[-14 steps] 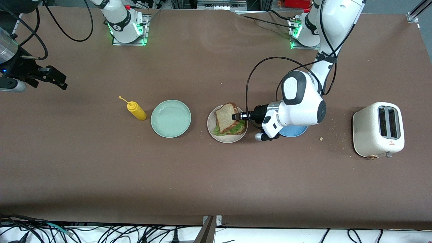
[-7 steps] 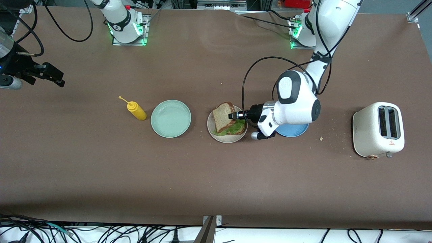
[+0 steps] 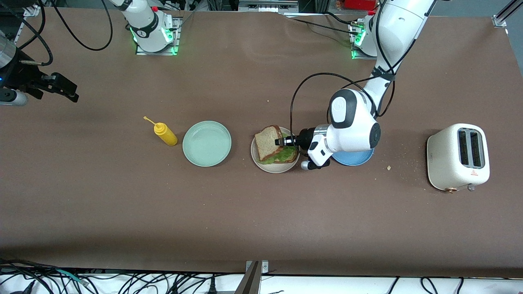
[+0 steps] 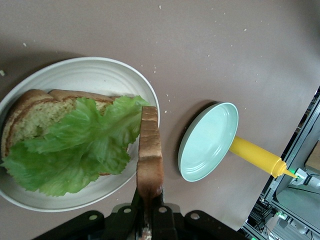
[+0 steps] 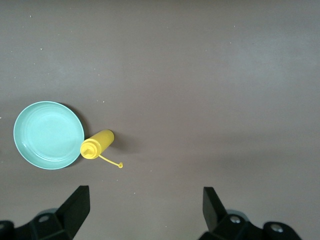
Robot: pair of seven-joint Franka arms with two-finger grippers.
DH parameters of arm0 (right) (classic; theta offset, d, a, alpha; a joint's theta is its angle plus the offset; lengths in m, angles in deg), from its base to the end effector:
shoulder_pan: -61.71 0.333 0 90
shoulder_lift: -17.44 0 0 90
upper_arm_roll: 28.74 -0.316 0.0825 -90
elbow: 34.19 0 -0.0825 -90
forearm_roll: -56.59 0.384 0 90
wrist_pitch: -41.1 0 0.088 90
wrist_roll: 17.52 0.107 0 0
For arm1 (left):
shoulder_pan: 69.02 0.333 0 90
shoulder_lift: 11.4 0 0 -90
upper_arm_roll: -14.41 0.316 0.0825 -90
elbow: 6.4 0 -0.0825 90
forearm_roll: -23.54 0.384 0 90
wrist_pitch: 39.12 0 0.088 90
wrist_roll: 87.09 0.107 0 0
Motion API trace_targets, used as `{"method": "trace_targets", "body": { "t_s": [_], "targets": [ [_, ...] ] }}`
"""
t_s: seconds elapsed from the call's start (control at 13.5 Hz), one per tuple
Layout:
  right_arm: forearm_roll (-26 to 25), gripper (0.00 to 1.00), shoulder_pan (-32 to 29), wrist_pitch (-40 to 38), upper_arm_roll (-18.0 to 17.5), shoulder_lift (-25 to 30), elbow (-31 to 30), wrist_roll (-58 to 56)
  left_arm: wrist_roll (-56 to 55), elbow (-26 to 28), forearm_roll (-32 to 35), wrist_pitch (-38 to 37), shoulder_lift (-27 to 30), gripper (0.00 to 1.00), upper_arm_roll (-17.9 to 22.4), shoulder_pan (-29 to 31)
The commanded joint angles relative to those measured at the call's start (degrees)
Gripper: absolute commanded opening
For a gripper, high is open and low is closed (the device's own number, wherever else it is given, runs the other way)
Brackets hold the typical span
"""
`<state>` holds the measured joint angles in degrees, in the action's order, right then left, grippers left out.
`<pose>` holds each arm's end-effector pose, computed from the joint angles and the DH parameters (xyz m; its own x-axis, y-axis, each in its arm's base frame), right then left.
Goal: Make sandwich in beige plate with both arms
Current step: 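Lower the bread slice onto the lettuce and open the left gripper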
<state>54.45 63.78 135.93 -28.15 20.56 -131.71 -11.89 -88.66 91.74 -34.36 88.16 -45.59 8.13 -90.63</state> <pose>0.5431 0.0102 0.5995 0.9975 -0.0692 0.0110 -0.0695 -0.9969 0.0358 0.5869 -0.3325 0.2508 0.9338 0.0964 -0.3445 0.3114 -0.6931 0.6501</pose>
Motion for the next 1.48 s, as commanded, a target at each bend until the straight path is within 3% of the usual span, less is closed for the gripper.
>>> {"method": "trace_targets", "body": {
  "t_s": [0.0, 0.22, 0.3, 0.81, 1.18, 1.4],
  "targets": [
    [0.9, 1.0, -0.8, -1.3, -0.5, 0.4, 0.7, -0.4, 1.5, 0.6, -2.0, 0.9, -0.5, 0.23, 0.0, 0.4],
    [0.9, 1.0, -0.8, -1.1, -0.5, 0.2, 0.7, -0.1, 4.6, 0.6, -1.9, 0.9, -0.9, 0.92, 0.4, 1.2],
    [0.8, 1.0, -0.8, -1.5, -0.5, 0.2, 0.7, -0.2, 4.5, 0.6, -1.9, 0.9, -0.9, 1.0, 0.5, 1.2],
    [0.4, 1.0, -0.7, 4.0, -0.5, -2.9, 0.6, -0.5, 4.5, 0.6, -1.9, 0.9, -0.8, 1.0, 1.8, 2.3],
    [0.4, 1.0, -0.6, 4.6, -0.6, -3.2, 0.5, -0.3, 4.5, 1.4, -1.6, 0.3, 0.5, 1.0, 5.0, 2.3],
    [0.1, 1.0, 0.0, 4.6, -0.9, -3.1, 0.6, -0.3, 4.0, 2.8, 4.3, 0.0, 2.6, 1.0, 5.8, 3.2]
  ]
}}
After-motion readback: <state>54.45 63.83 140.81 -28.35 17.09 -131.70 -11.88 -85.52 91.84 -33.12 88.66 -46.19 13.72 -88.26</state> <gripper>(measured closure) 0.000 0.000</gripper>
